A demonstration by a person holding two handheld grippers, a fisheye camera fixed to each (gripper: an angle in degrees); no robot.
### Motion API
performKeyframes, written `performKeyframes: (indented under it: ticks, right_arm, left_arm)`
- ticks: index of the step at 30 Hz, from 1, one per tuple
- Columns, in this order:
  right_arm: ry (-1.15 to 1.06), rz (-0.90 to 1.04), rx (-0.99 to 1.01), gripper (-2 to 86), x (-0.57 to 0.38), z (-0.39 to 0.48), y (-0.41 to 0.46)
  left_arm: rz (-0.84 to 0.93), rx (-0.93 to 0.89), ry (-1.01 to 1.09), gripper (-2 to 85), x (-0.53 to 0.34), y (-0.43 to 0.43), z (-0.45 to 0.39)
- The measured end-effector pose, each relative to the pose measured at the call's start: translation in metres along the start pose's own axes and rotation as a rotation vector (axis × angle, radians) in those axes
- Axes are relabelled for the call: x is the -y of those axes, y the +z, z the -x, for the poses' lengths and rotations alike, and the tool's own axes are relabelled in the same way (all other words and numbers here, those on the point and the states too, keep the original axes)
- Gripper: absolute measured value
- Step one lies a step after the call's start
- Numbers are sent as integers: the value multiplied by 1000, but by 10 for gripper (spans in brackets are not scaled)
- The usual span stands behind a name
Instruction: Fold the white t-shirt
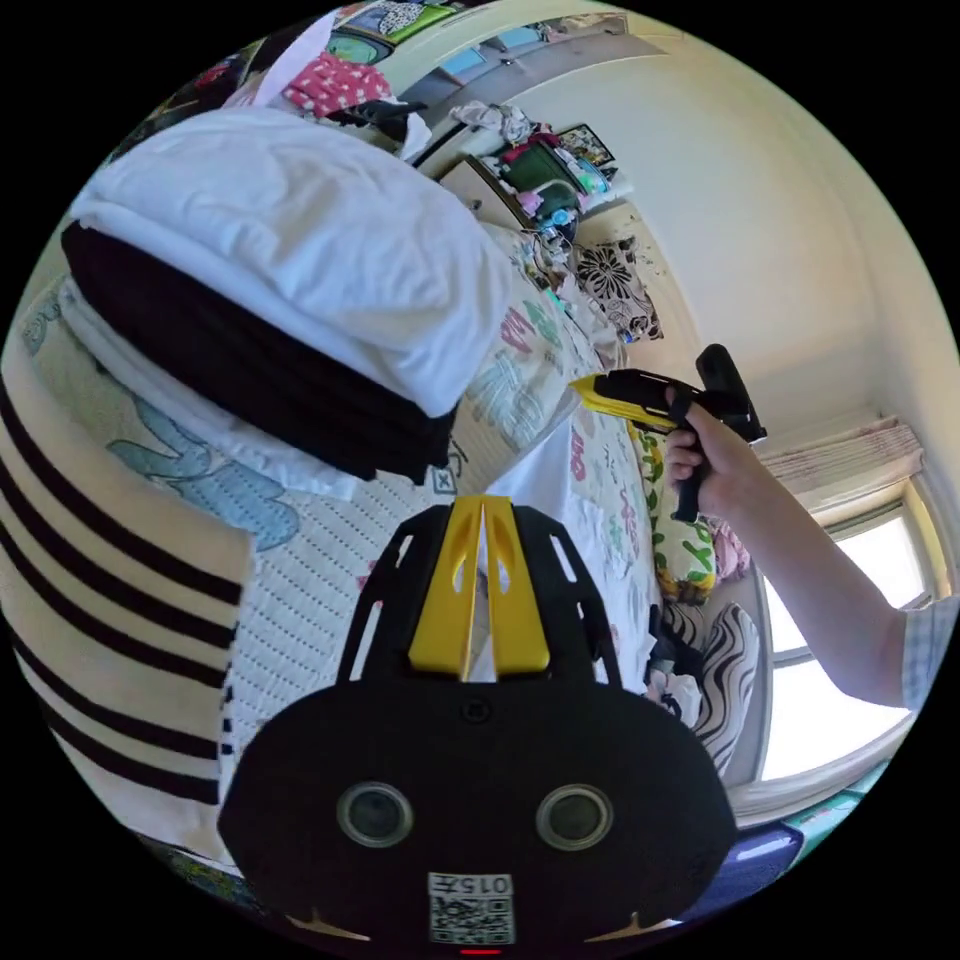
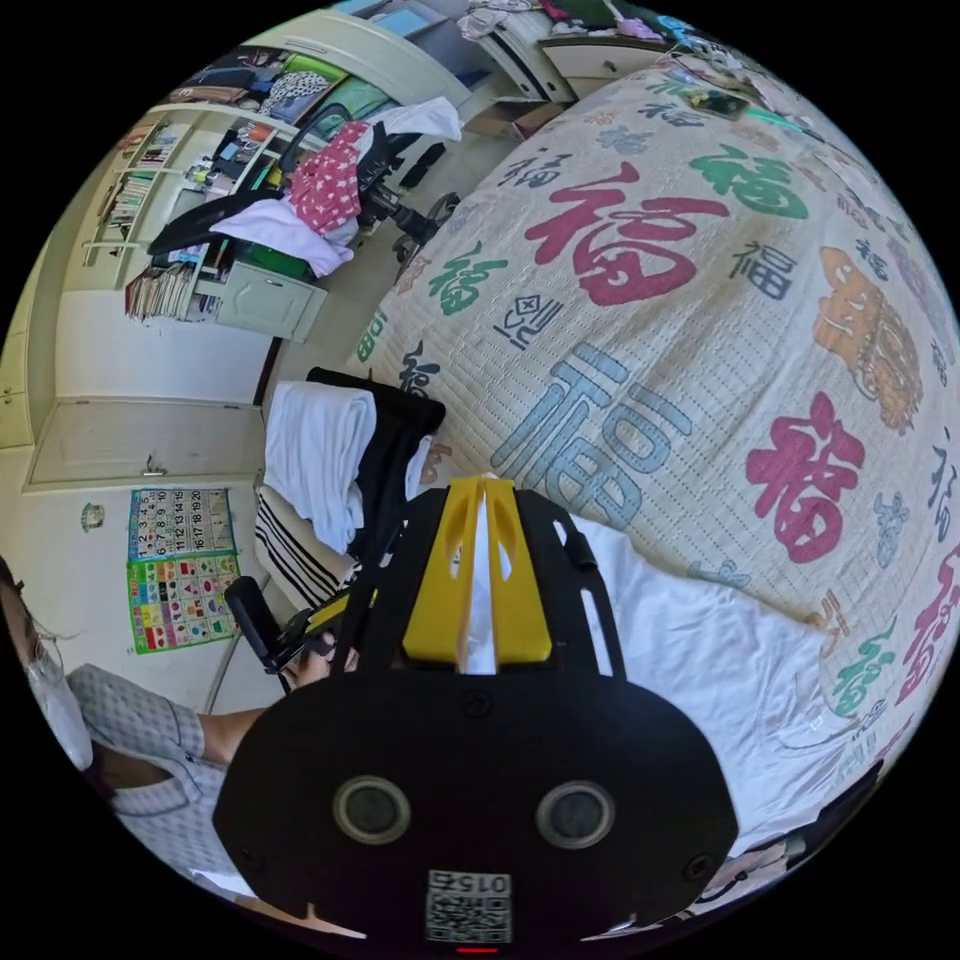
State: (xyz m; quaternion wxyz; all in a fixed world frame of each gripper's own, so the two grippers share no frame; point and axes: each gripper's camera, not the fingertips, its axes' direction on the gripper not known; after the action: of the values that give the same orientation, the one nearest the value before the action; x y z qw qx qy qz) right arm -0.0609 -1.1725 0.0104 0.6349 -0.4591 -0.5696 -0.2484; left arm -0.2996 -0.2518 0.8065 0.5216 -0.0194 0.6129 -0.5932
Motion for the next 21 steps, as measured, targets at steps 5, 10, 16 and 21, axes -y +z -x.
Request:
performKeyframes:
  ticks: [5, 10, 16, 21]
  right_arm:
    - [71, 42, 28, 0, 17, -3, 35]
    - [102, 30, 42, 0, 11, -7, 41]
    - [69, 65, -25, 4, 13, -3, 52]
    - [-48, 102, -60, 8, 17, 13, 48]
  left_arm:
    - [187, -102, -15, 54, 4, 28, 14]
    - [272, -25, 61, 7, -4, 54, -11]
    - [219, 19, 104, -5, -20, 26, -21]
    - [243, 47, 106, -4, -39, 37, -23]
